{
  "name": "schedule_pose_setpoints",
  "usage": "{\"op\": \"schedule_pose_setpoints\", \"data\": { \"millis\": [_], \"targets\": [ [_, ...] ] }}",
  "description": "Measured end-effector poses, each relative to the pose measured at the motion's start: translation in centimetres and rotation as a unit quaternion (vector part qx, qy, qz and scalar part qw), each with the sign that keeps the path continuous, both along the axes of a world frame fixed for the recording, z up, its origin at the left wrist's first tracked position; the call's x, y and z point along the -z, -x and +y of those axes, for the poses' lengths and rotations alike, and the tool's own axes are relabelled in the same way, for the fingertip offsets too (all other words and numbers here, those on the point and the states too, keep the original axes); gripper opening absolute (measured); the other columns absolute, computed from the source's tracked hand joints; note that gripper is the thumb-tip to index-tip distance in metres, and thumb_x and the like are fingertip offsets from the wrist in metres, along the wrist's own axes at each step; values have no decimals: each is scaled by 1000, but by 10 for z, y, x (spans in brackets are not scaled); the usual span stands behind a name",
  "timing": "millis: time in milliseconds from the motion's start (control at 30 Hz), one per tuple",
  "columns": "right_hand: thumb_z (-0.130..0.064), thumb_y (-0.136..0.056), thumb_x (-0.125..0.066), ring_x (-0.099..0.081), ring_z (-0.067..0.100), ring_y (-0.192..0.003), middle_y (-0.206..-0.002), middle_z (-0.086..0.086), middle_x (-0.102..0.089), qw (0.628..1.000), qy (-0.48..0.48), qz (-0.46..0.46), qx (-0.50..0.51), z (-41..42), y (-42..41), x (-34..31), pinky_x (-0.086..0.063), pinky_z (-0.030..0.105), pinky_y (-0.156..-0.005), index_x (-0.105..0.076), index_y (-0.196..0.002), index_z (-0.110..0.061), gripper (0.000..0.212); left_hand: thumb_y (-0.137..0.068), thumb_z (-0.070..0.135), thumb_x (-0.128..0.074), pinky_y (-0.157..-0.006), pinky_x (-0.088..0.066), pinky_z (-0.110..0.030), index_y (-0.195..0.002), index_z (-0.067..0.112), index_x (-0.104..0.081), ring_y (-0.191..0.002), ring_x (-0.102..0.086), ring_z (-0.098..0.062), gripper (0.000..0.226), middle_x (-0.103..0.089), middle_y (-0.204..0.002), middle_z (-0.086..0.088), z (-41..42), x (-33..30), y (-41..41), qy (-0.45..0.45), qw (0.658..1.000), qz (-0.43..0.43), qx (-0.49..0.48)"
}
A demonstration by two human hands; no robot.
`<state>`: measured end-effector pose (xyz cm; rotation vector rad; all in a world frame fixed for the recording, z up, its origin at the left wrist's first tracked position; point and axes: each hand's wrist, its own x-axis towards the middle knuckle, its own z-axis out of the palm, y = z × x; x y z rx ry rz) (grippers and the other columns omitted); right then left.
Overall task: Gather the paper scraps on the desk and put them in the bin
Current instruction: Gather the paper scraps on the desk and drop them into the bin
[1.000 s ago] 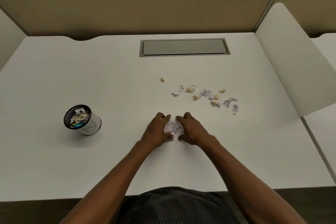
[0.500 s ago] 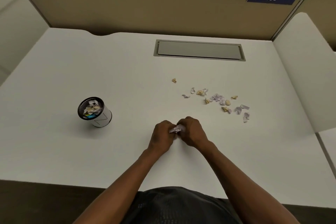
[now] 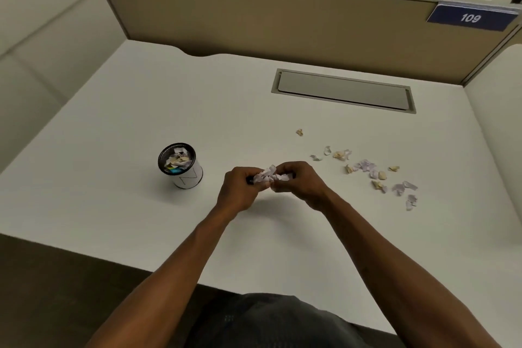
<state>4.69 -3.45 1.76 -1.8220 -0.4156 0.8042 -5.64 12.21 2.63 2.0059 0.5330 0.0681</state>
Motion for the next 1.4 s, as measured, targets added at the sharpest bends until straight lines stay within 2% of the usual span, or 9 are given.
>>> {"op": "schedule_pose_setpoints", "data": {
  "millis": [200, 433, 567, 700, 867, 1000, 1100, 1267, 1400],
  "targets": [
    [2, -78, -78, -72, 20, -79, -91, 20, -72, 997, -66, 3, -43, 76, -3, -40, -59, 27, -75, -72, -98, 4, 21, -79, 33, -77, -81, -58, -49, -97, 27, -78, -88, -71, -22, 18, -77, -88, 4, 64, -36, 14, -17, 997, -46, -55],
    [-1, -72, -84, -76, 25, -84, -101, 21, -73, 998, -34, 15, -54, 170, 17, -49, -62, 39, -85, -74, -95, 0, 26, -80, 31, -78, -74, -58, -41, -88, 23, -77, -83, -70, -24, 12, -74, -79, 1, 129, -48, 46, -44, 987, -40, -149],
    [-13, -67, -87, -75, 25, -88, -101, 12, -75, 996, 47, -37, -69, 206, 28, -46, -63, 41, -82, -76, -94, -11, 29, -80, 32, -81, -65, -50, -27, -99, 21, -78, -80, -68, -19, 22, -75, -86, -1, 152, -40, 59, -88, 980, 3, -179],
    [-18, -73, -82, -67, 21, -98, -110, 6, -71, 980, 108, -135, -102, 221, 37, -53, -56, 29, -74, -74, -106, -14, 34, -82, 28, -78, -61, -47, -29, -91, 14, -77, -79, -67, -26, 16, -74, -81, -7, 163, -33, 61, -158, 975, 41, -152],
    [-15, -83, -70, -63, 17, -101, -127, 6, -64, 977, 95, -152, -112, 231, 43, -57, -48, 14, -68, -64, -126, -14, 44, -83, 18, -75, -68, -50, -30, -101, 11, -75, -84, -67, -26, 20, -75, -93, -9, 161, -41, 55, -202, 970, 25, -135],
    [-13, -84, -72, -60, 22, -119, -134, 8, -61, 970, 81, -177, -147, 231, 47, -59, -49, 25, -91, -57, -135, -12, 53, -84, 15, -72, -86, -48, -25, -135, 14, -59, -113, -65, -27, 53, -69, -124, -10, 165, -36, 53, -173, 973, 44, -146],
    [-1, -85, -64, -60, 29, -122, -136, 17, -59, 959, 70, -218, -169, 227, 49, -61, -51, 36, -99, -53, -138, -8, 54, -83, 14, -73, -96, -54, -34, -142, 25, -52, -119, -63, -23, 63, -64, -132, -3, 170, -29, 58, -139, 979, 34, -145],
    [2, -80, -66, -68, 30, -107, -123, 19, -67, 946, 60, -284, -143, 223, 45, -53, -56, 35, -86, -61, -127, -12, 49, -87, 6, -69, -97, -52, -31, -136, 21, -58, -120, -63, -20, 52, -61, -137, -3, 170, -22, 76, -102, 976, -39, -188],
    [-8, -86, -59, -67, 35, -100, -110, 18, -71, 908, 66, -386, -148, 212, 44, -43, -53, 36, -80, -65, -118, -7, 32, -89, 16, -69, -101, -47, -25, -134, 17, -60, -121, -60, -13, 46, -64, -133, -1, 166, -14, 90, -181, 967, -81, -162]
  ]
}}
